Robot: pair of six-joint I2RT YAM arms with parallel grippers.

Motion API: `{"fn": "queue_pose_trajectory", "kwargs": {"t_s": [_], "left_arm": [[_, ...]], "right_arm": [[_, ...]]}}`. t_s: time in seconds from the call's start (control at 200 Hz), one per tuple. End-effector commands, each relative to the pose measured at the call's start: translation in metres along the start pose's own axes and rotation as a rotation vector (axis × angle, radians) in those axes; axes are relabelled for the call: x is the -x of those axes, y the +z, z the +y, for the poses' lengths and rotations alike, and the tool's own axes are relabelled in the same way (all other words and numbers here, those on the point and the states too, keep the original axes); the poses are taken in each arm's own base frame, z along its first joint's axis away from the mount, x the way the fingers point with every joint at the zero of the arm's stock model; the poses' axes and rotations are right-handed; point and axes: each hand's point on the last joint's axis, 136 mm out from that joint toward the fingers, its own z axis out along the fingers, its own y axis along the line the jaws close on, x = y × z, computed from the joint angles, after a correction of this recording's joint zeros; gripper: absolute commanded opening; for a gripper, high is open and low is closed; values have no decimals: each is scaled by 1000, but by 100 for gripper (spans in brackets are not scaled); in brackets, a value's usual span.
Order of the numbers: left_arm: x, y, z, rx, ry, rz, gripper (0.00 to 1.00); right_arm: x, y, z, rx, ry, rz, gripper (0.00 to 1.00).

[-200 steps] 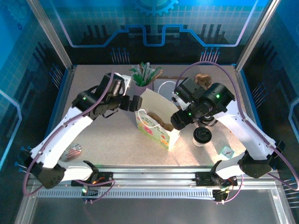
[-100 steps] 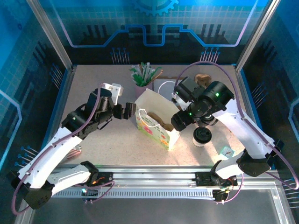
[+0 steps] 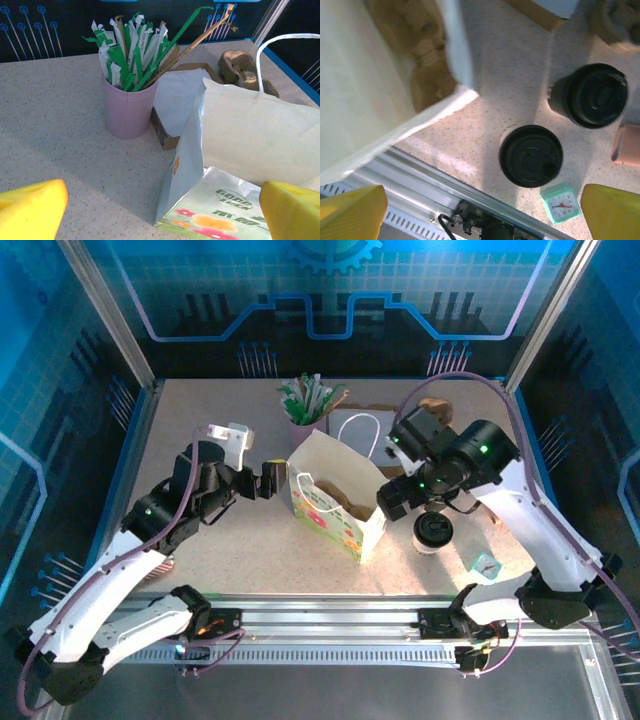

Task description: Pack the takeout coffee

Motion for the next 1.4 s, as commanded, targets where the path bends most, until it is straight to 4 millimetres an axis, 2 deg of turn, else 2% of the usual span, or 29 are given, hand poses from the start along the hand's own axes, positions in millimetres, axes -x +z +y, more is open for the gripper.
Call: {"fn": "queue_pose_trajectory", "kwargs": {"t_s": [0.0,0.105,0.185,0.355,0.56,0.68,0.911,1.396], "left_arm": [[6,-1,4,11,-37,-50,99],[5,-2,4,4,-40,-58,99],[2,-1,3,1,-40,-51,99],[2,-2,3,-4,-36,-55,99],[1,-5,6,7,-28,-65,99],[2,-7,6,6,-27,-76,99],[1,-9,6,3,-24,-79,99],[0,-8,7,4,-21,-77,99]], "right_arm": [[-7,-6,-24,-33,123,-58,100],[-19,3,-32,-8,216,-64,100],[-31,17,-38,-9,282,-26,100],[-53,50,-30,19,354,77,100],[-74,78,-29,7,430,130,100],[-84,93,-36,-46,457,165,100],[-92,111,-45,-88,519,188,100],[-93,135,-58,-119,591,208,90]]}}
